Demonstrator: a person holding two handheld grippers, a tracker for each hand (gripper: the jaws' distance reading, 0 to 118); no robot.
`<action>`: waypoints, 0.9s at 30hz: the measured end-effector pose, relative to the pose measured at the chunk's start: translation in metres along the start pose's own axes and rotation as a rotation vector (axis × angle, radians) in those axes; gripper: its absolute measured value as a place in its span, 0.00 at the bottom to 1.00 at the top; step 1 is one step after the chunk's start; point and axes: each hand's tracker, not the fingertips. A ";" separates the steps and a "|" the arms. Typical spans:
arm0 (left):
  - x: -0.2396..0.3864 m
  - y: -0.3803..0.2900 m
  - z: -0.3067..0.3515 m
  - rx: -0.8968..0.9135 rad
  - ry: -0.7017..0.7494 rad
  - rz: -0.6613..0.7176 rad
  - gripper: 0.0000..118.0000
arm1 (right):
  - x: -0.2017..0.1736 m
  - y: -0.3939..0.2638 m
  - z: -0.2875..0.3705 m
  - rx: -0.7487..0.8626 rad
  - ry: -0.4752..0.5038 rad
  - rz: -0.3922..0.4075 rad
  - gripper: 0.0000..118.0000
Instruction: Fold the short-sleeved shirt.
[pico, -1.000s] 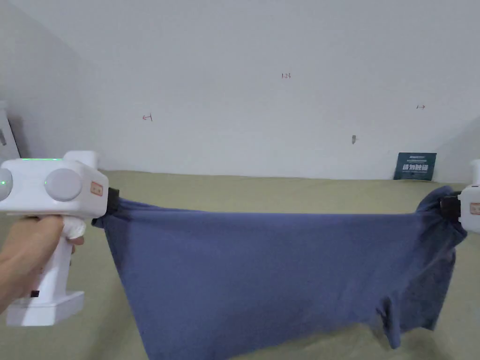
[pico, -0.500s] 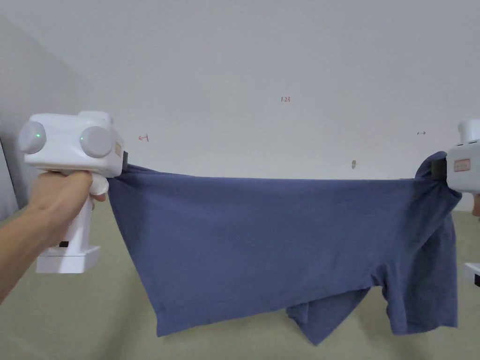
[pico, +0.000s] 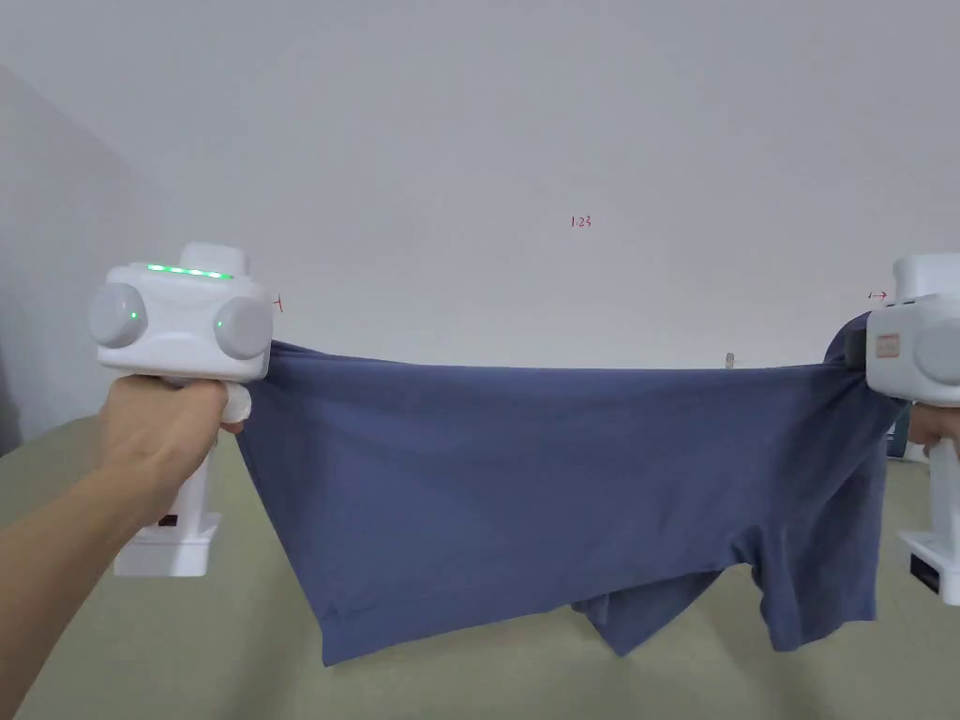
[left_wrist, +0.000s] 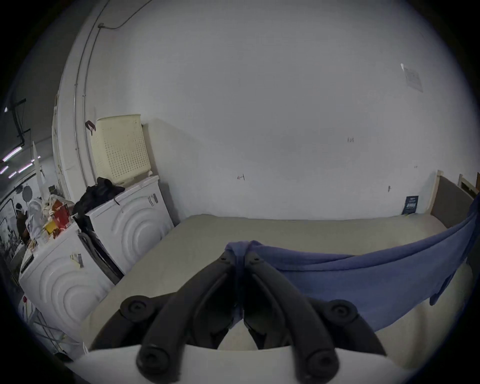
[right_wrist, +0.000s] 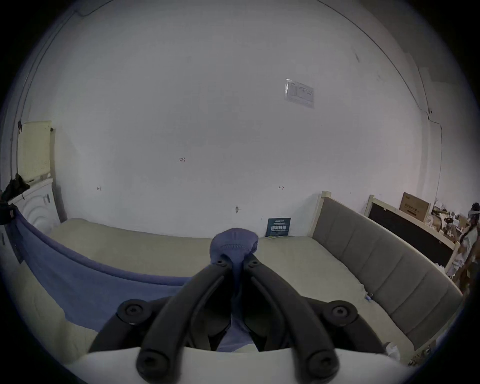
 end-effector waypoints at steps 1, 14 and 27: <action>0.004 -0.006 -0.010 -0.020 0.007 -0.012 0.04 | -0.004 -0.007 -0.007 0.001 -0.002 -0.002 0.05; 0.009 -0.144 -0.050 -0.199 -0.040 -0.080 0.04 | -0.017 -0.156 -0.040 -0.176 0.036 0.026 0.05; -0.058 -0.282 0.104 -0.340 -0.173 -0.098 0.04 | 0.050 -0.277 0.147 -0.351 0.127 0.020 0.05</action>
